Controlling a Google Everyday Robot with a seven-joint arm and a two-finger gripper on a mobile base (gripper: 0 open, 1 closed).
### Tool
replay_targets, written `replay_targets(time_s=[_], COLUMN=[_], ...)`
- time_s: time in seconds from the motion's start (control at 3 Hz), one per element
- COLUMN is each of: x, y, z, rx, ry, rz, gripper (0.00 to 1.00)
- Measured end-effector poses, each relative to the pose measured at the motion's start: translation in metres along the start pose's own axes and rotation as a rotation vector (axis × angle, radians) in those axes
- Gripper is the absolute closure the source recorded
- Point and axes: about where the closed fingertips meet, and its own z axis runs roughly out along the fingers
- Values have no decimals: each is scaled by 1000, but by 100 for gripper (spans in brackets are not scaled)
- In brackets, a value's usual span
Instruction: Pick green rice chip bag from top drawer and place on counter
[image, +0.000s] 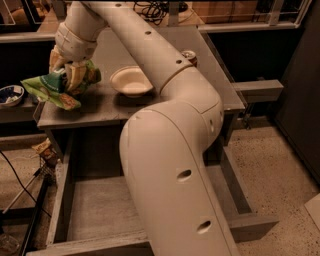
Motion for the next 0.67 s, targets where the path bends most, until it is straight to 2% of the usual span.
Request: replay_targets(time_s=[0.67], x=[0], y=[0], z=[0], rx=[0], ry=[0], rz=[0], gripper=[11])
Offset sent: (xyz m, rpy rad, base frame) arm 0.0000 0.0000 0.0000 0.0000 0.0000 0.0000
